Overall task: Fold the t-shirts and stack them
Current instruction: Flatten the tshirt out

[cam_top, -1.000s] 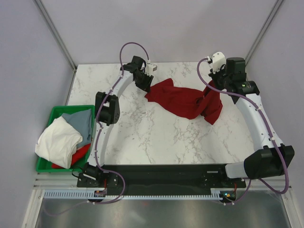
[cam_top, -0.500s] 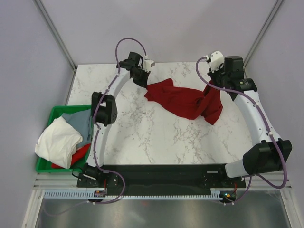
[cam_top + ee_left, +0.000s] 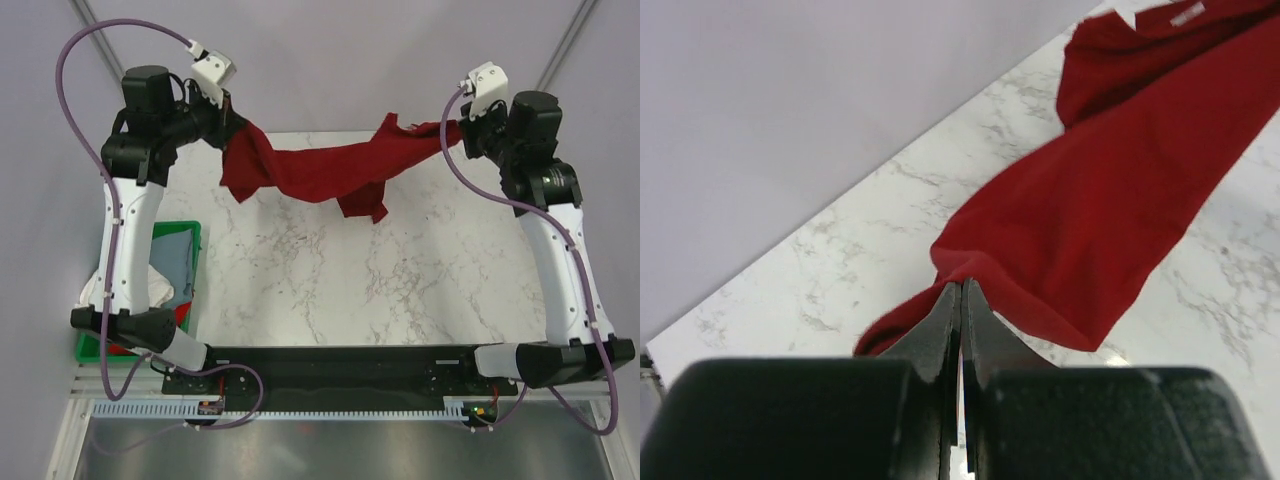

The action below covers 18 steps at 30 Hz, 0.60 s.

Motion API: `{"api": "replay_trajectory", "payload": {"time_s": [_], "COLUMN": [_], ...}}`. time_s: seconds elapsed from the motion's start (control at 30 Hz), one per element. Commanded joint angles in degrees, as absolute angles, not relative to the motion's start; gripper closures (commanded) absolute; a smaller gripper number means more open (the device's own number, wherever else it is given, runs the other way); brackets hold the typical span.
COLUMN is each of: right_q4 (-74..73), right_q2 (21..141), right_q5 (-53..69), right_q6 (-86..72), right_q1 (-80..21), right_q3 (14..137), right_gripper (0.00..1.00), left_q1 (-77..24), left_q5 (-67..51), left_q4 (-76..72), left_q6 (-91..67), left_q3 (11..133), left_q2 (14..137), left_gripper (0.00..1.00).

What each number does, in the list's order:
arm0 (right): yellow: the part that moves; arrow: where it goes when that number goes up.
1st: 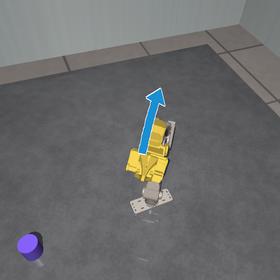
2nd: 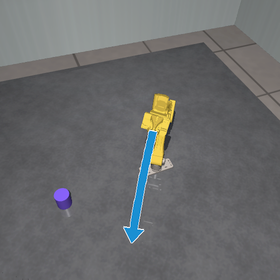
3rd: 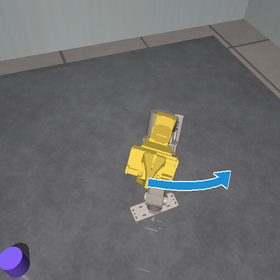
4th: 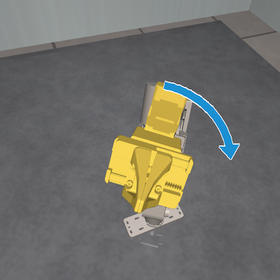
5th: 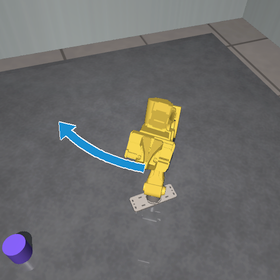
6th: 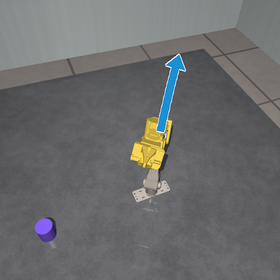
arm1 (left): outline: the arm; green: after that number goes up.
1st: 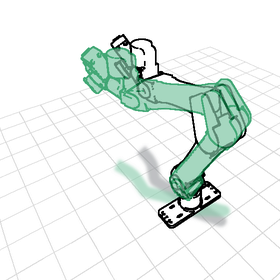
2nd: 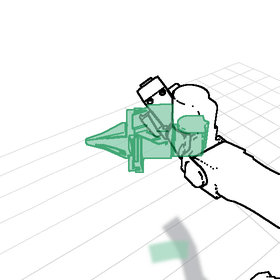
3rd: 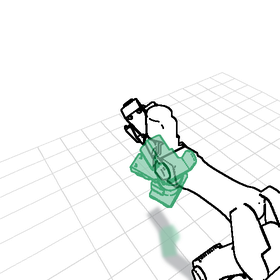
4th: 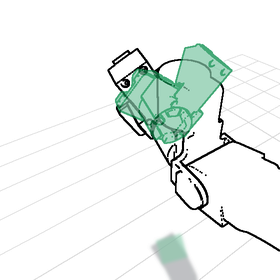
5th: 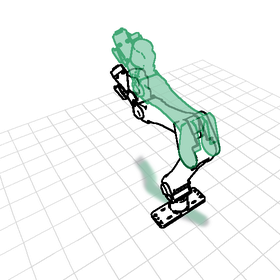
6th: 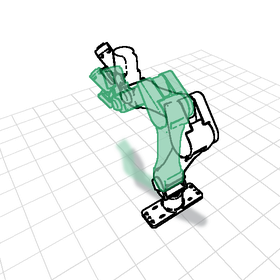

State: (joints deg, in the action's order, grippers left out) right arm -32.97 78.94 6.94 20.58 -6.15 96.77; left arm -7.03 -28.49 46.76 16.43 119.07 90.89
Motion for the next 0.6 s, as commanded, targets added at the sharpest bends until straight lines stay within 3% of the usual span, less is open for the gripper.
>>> {"api": "replay_trajectory", "payload": {"time_s": [0.0, 0.23, 0.57], "right_q4": [-33.7, -38.8, -33.4], "right_q2": [69.3, 61.7, 66.6], "right_q5": [12.5, 16.0, 14.1], "right_q6": [19.1, 16.5, 19.5], "right_q1": [-6.0, -6.0, -6.0], "right_q3": [95.4, 89.0, 69.1], "right_gripper": [1.0, 1.0, 1.0], "left_q1": [-7.5, -6.2, -6.2], "left_q5": [-29.1, -29.4, -32.4], "left_q4": [50.4, 51.9, 49.3], "left_q6": [18.6, 20.4, 22.3], "left_q3": [111.7, 101.9, 91.5], "left_q2": [86.8, 76.8, 88.4], "left_gripper": [0.98, 0.98, 0.98]}}
